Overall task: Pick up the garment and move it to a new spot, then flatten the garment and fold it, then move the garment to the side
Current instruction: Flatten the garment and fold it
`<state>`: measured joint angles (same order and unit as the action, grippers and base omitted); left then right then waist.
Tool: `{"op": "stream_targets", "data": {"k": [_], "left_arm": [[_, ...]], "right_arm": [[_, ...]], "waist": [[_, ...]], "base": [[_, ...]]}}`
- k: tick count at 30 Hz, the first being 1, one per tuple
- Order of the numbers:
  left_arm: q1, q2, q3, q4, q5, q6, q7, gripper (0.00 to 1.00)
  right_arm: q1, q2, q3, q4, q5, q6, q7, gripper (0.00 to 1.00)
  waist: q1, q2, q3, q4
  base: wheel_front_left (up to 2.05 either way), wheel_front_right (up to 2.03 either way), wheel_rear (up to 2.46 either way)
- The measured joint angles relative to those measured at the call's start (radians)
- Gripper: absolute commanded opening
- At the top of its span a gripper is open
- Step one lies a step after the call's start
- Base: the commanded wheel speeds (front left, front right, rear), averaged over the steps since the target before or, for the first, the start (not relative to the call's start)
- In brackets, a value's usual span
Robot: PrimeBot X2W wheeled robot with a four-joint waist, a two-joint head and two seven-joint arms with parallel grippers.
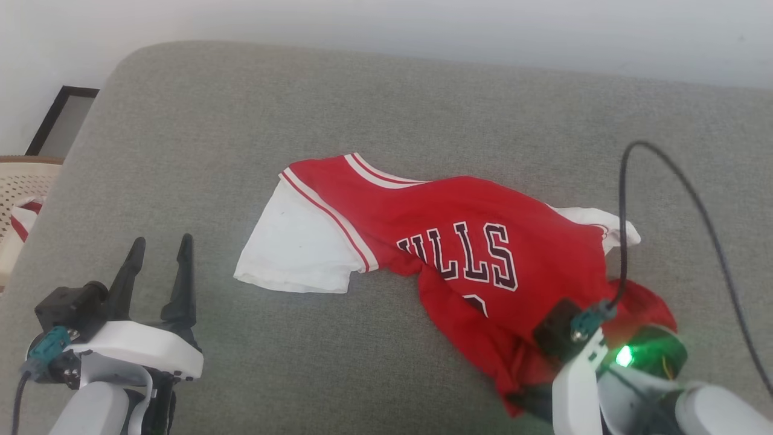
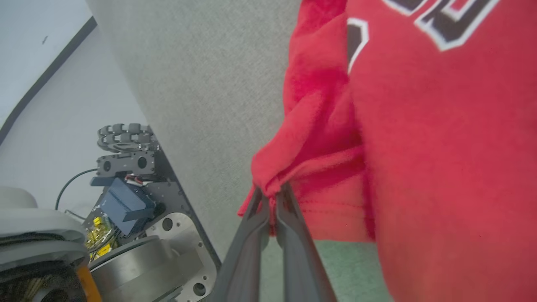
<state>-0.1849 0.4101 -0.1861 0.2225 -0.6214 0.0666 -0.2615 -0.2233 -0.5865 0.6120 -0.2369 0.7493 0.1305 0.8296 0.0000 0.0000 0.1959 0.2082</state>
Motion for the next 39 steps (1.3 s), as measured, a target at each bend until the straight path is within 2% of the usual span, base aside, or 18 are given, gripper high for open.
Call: {"op": "stream_targets", "data": {"k": [4, 10, 11, 12, 13, 14, 22, 26, 32, 39], "left_arm": [[0.001, 0.001, 0.007, -0.001, 0.004, -0.001, 0.000, 1.00], [0.001, -0.002, 0.011, 0.000, 0.006, -0.002, 0.000, 1.00], [0.001, -0.002, 0.011, 0.001, 0.007, -0.002, 0.000, 1.00], [0.001, -0.002, 0.011, 0.002, 0.007, -0.002, 0.000, 1.00], [0.001, -0.002, 0.011, 0.002, 0.009, -0.003, 0.000, 1.00], [0.001, -0.002, 0.012, 0.003, 0.011, -0.004, 0.000, 1.00], [0.022, 0.005, 0.016, 0.000, 0.015, -0.004, 0.000, 1.00], [0.039, 0.011, 0.018, -0.006, 0.016, -0.001, 0.000, 1.00], [0.043, 0.016, 0.015, -0.020, 0.016, 0.003, 0.001, 1.00], [0.042, 0.015, 0.001, -0.030, 0.016, 0.003, 0.009, 1.00]], "right_arm": [[0.055, 0.004, 0.007, -0.028, 0.000, 0.000, 0.024, 0.00], [0.076, 0.034, 0.028, -0.006, -0.043, 0.000, 0.005, 0.00], [0.075, 0.039, 0.027, -0.001, -0.049, 0.000, -0.006, 0.20], [0.073, 0.042, 0.027, 0.001, -0.054, 0.000, -0.012, 0.44], [0.071, 0.045, 0.024, 0.002, -0.056, 0.000, -0.020, 0.76], [0.068, 0.049, 0.014, 0.003, -0.055, 0.000, -0.027, 1.00], [0.054, 0.059, -0.091, -0.033, -0.057, 0.000, -0.085, 1.00], [0.044, 0.088, -0.180, -0.032, -0.098, 0.000, -0.160, 1.00], [-0.005, 0.129, -0.299, 0.063, -0.172, 0.000, -0.274, 1.00], [-0.100, 0.143, -0.364, 0.244, -0.184, 0.000, -0.304, 1.00]], "waist": [[0.0000, 0.0000, 0.004, -0.007], [0.0000, 0.0000, 0.008, -0.015], [0.0000, 0.0000, 0.008, -0.016], [0.0000, 0.0000, 0.007, -0.018], [0.0000, 0.0000, 0.005, -0.020], [0.0000, 0.0000, 0.003, -0.022], [0.0000, 0.0000, -0.026, -0.032], [0.0000, 0.0000, -0.040, -0.036], [0.0000, 0.0000, -0.045, -0.035], [0.0000, 0.0000, -0.032, -0.021]], "base": [[0.00, 0.00, 0.00], [0.00, 0.00, 0.00], [0.00, 0.00, 0.00], [0.00, 0.00, 0.00], [0.00, 0.00, 0.00], [0.00, 0.00, 0.00], [0.00, 0.00, 0.00], [0.00, 0.00, 0.00], [0.00, 0.00, 0.00], [0.00, 0.00, 0.00]]}}
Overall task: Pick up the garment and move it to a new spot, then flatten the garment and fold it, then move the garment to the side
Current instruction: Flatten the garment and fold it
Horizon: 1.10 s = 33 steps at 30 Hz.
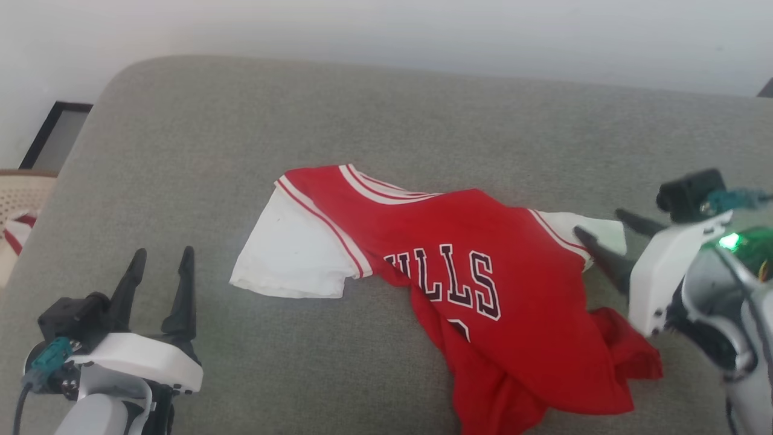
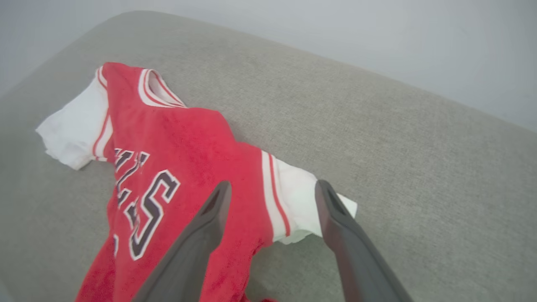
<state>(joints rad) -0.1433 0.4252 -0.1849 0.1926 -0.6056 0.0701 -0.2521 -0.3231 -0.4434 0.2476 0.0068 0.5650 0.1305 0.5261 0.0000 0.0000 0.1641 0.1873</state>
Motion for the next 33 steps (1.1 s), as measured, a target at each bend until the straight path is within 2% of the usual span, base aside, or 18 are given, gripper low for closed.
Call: {"op": "stream_targets", "data": {"k": [4, 12, 20, 21, 22, 27, 33], "left_arm": [[-0.007, -0.003, -0.008, -0.002, 0.000, 0.000, 0.004, 1.00], [-0.035, -0.021, -0.027, 0.006, 0.002, -0.008, 0.004, 1.00], [-0.070, -0.035, -0.037, 0.029, 0.003, -0.021, -0.001, 1.00], [-0.073, -0.038, -0.037, 0.034, 0.003, -0.022, -0.001, 1.00], [-0.077, -0.041, -0.038, 0.038, 0.003, -0.024, -0.001, 1.00], [-0.092, -0.052, -0.035, 0.059, 0.003, -0.037, -0.005, 1.00], [-0.096, -0.053, -0.016, 0.069, 0.006, -0.040, -0.007, 1.00]], "right_arm": [[-0.081, -0.007, -0.005, 0.135, -0.008, 0.000, 0.010, 1.00], [-0.226, -0.023, 0.049, 0.359, 0.031, 0.000, 0.112, 1.00], [-0.331, -0.019, 0.104, 0.527, 0.076, 0.000, 0.180, 1.00], [-0.342, -0.016, 0.109, 0.546, 0.078, 0.000, 0.181, 0.40], [-0.350, -0.017, 0.121, 0.553, 0.078, 0.000, 0.175, 0.00], [-0.375, -0.020, 0.147, 0.600, 0.095, 0.001, 0.097, 0.00], [-0.385, -0.050, 0.192, 0.602, 0.104, 0.001, 0.026, 0.00]], "waist": [[0.0000, 0.0000, 0.017, 0.014], [0.0000, 0.0000, 0.063, 0.044], [0.0000, 0.0000, 0.107, 0.070], [0.0000, 0.0000, 0.111, 0.072], [0.0000, 0.0000, 0.114, 0.073], [0.0000, 0.0000, 0.118, 0.076], [0.0000, 0.0000, 0.103, 0.064]], "base": [[0.00, 0.00, 0.00], [0.00, 0.00, 0.00], [0.00, 0.00, 0.00], [0.00, 0.00, 0.00], [0.00, 0.00, 0.00], [0.00, 0.00, 0.00], [0.00, 0.00, 0.00]]}}
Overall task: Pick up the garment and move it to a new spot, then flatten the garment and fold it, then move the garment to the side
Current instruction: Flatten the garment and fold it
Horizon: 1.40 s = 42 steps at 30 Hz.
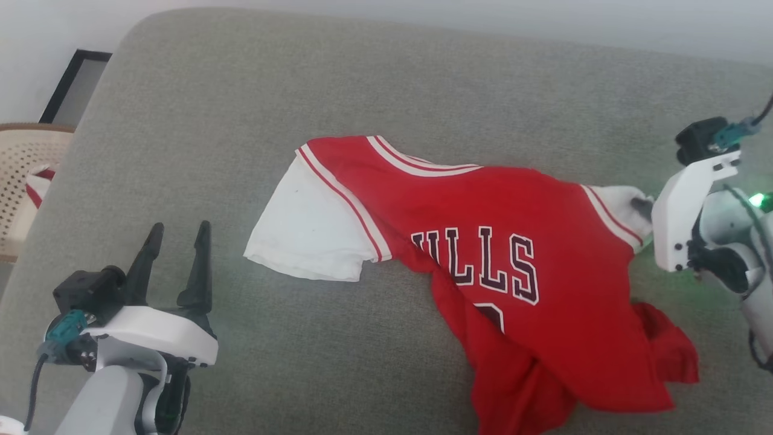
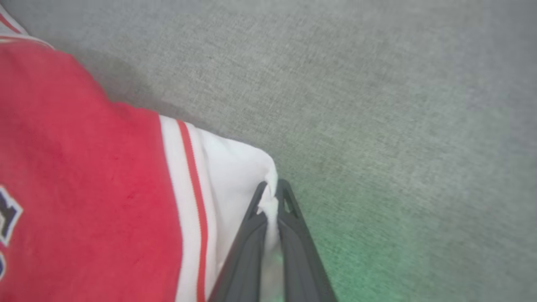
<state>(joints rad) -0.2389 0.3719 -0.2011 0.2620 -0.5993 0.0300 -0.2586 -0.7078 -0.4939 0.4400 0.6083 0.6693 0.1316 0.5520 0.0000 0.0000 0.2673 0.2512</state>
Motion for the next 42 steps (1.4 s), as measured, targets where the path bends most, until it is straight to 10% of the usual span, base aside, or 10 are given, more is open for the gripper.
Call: {"op": "stream_targets", "data": {"k": [7, 19, 32, 34, 35, 42], "left_arm": [[0.008, -0.001, 0.014, -0.002, 0.008, -0.005, -0.003, 1.00], [0.032, 0.004, 0.035, -0.012, 0.012, 0.000, -0.003, 1.00], [0.033, 0.004, 0.032, -0.004, 0.012, 0.003, -0.003, 1.00], [0.033, 0.004, 0.031, -0.003, 0.011, 0.004, -0.003, 1.00], [0.033, 0.005, 0.031, -0.002, 0.011, 0.004, -0.003, 1.00], [0.060, 0.019, 0.039, -0.008, 0.008, 0.008, -0.003, 1.00]], "right_arm": [[-0.013, -0.054, 0.069, -0.091, 0.016, 0.000, -0.069, 0.00], [0.150, -0.202, 0.281, -0.610, 0.194, -0.001, -0.022, 0.00], [0.356, -0.237, 0.303, -0.728, 0.186, -0.001, 0.064, 0.00], [0.360, -0.230, 0.292, -0.721, 0.167, -0.001, 0.060, 0.47], [0.363, -0.227, 0.289, -0.721, 0.158, -0.001, 0.059, 1.00], [0.397, -0.207, 0.222, -0.746, 0.147, -0.001, 0.038, 1.00]], "waist": [[0.0000, 0.0000, -0.021, -0.023], [0.0000, 0.0000, -0.061, -0.062], [0.0000, 0.0000, -0.074, -0.083], [0.0000, 0.0000, -0.077, -0.086], [0.0000, 0.0000, -0.079, -0.088], [0.0000, 0.0000, -0.100, -0.102]], "base": [[0.00, 0.00, 0.00], [0.00, 0.00, 0.00], [0.00, 0.00, 0.00], [0.00, 0.00, 0.00], [0.00, 0.00, 0.00], [0.00, 0.00, 0.00]]}}
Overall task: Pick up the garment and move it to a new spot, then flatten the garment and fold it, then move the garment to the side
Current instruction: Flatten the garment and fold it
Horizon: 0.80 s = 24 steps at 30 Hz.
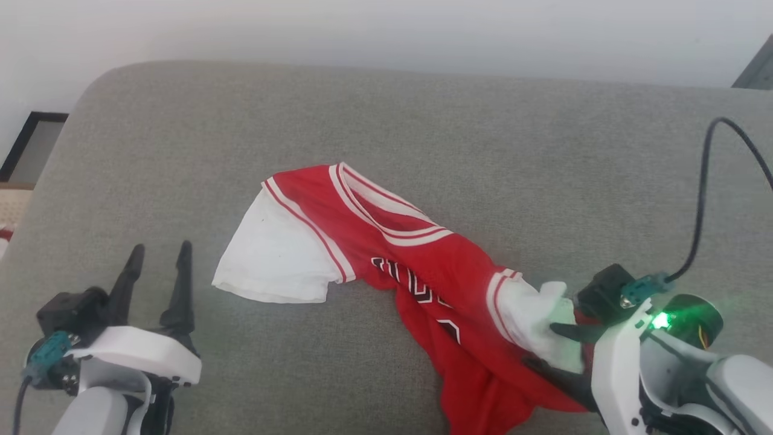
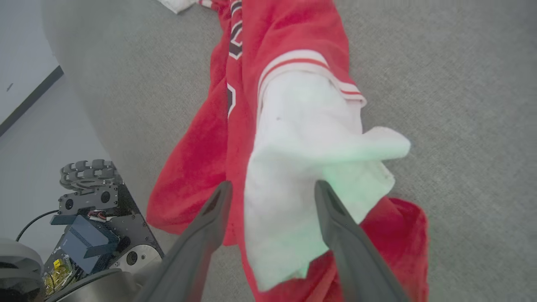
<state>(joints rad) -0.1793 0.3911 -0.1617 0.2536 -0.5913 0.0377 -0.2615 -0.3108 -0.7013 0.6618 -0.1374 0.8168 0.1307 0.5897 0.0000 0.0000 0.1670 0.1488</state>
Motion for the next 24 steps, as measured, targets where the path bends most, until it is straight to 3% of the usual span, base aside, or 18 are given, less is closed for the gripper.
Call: {"op": "stream_targets", "data": {"k": [7, 13, 24], "left_arm": [[0.046, 0.015, 0.015, -0.022, -0.007, 0.007, 0.000, 1.00], [0.075, 0.026, 0.019, -0.040, -0.008, 0.012, 0.000, 1.00], [0.077, 0.036, 0.013, -0.059, -0.009, 0.018, 0.005, 1.00]], "right_arm": [[0.040, 0.021, -0.133, -0.018, -0.040, 0.000, -0.049, 1.00], [0.090, 0.086, -0.280, 0.020, -0.110, 0.000, -0.145, 1.00], [0.164, 0.162, -0.340, 0.043, -0.116, 0.000, -0.153, 1.00]], "waist": [[0.0000, 0.0000, -0.028, -0.024], [0.0000, 0.0001, -0.051, -0.045], [0.0000, 0.0000, -0.054, -0.057]], "base": [[0.00, 0.00, 0.00], [0.00, 0.00, 0.00], [0.00, 0.00, 0.00]]}}
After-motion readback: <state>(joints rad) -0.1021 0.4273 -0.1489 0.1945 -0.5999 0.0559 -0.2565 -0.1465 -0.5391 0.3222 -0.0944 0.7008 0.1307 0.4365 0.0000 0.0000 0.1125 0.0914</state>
